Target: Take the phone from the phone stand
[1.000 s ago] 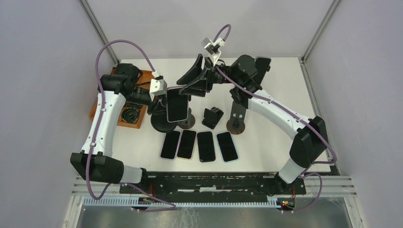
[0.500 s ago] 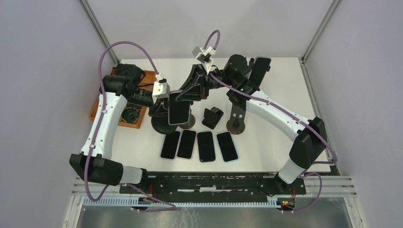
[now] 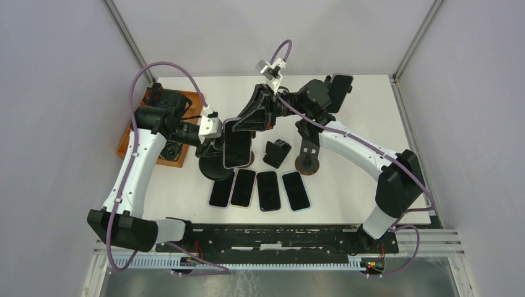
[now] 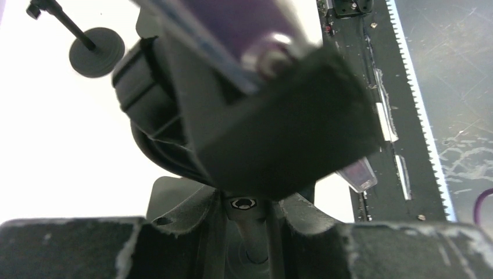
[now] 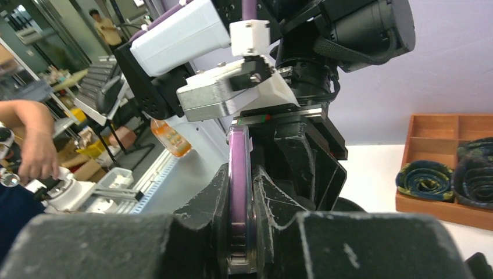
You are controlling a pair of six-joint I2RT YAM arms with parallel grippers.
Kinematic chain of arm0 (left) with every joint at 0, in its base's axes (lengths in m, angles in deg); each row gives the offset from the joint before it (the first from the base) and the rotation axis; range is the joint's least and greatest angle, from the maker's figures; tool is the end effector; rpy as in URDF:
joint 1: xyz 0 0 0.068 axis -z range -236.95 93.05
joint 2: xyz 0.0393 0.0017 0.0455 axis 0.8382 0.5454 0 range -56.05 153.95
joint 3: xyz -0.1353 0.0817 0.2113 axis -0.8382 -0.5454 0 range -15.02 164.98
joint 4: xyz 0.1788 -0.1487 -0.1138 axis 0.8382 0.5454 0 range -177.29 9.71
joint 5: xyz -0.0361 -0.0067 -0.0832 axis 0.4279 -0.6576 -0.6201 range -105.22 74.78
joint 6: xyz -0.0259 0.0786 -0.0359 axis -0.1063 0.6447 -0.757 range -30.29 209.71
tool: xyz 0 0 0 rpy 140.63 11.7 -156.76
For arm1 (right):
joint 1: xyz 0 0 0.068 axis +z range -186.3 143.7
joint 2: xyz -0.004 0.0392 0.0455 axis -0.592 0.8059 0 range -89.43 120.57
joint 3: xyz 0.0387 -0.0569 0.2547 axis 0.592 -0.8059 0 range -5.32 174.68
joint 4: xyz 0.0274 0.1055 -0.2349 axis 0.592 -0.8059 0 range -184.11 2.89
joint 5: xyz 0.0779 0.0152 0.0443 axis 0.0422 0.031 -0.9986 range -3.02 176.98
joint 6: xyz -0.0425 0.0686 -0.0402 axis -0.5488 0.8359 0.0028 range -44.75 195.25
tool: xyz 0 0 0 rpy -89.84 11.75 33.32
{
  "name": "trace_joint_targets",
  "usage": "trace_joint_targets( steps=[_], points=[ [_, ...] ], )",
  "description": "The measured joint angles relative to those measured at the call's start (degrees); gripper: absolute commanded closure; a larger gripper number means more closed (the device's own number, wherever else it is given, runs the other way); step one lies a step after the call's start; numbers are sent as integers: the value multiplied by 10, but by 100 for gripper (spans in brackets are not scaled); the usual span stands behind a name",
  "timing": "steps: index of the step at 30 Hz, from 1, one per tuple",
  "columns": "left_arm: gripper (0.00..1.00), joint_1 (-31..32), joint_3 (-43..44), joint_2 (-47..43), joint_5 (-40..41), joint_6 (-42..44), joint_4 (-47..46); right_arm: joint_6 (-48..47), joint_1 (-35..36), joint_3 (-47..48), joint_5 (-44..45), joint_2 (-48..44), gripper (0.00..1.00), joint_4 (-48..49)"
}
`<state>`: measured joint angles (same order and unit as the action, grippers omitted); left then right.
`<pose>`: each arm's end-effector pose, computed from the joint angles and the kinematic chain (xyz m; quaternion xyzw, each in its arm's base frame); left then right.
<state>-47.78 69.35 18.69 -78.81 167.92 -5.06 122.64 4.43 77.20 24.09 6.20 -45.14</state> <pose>0.2004 -0.1056 0.3541 0.6380 0.5524 -0.3563 0.4011 0.2499 0.3100 0.4239 -0.4232 0.4592 0.7015 0.3434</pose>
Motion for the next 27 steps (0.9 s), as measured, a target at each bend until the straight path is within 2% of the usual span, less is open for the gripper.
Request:
trace_joint_targets(
  steps=[4, 12, 23, 27],
  points=[
    [98, 8, -19, -10, 0, 21, -23, 68, -15, -38, 10, 0, 100, 82],
    [98, 14, -32, -12, -13, 42, -49, 140, -32, -75, 31, 0, 100, 172],
    [98, 15, -72, -22, -14, 66, -76, 165, -49, -83, 39, -2, 100, 190],
    [98, 14, -86, -28, 25, 79, -56, 173, -76, -82, 71, -18, 100, 212]
  ],
)
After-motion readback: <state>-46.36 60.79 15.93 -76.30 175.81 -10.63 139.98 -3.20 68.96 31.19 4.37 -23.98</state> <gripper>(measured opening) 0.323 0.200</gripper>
